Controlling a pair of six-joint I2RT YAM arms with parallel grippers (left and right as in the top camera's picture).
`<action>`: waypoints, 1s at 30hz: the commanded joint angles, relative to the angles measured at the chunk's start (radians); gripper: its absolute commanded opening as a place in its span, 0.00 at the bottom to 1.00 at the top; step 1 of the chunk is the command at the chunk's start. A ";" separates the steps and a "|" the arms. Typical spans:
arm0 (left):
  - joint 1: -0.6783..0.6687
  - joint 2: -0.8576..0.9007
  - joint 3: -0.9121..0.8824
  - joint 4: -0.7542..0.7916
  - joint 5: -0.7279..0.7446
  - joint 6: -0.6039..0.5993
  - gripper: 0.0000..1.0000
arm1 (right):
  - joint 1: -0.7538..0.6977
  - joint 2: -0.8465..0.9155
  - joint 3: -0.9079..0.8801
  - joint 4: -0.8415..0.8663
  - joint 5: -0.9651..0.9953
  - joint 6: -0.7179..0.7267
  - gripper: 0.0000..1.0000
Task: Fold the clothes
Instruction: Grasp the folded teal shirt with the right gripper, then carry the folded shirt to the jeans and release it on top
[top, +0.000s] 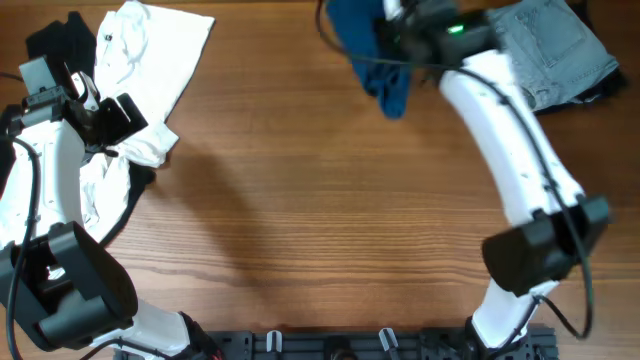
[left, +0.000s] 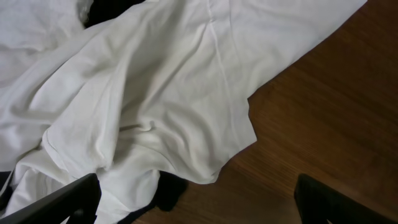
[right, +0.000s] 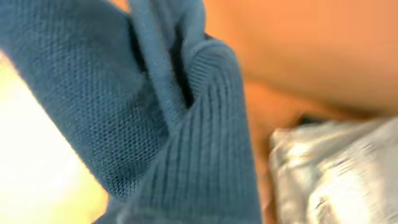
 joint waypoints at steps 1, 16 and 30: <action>0.008 0.010 -0.008 0.006 0.016 0.004 1.00 | -0.121 -0.033 0.100 0.067 -0.019 -0.119 0.04; 0.008 0.010 -0.008 0.013 0.016 0.002 1.00 | -0.620 0.320 0.100 0.531 -0.095 -0.742 0.04; 0.007 0.010 -0.008 0.026 0.016 -0.003 1.00 | -0.571 0.319 0.101 -0.047 -0.660 -0.311 1.00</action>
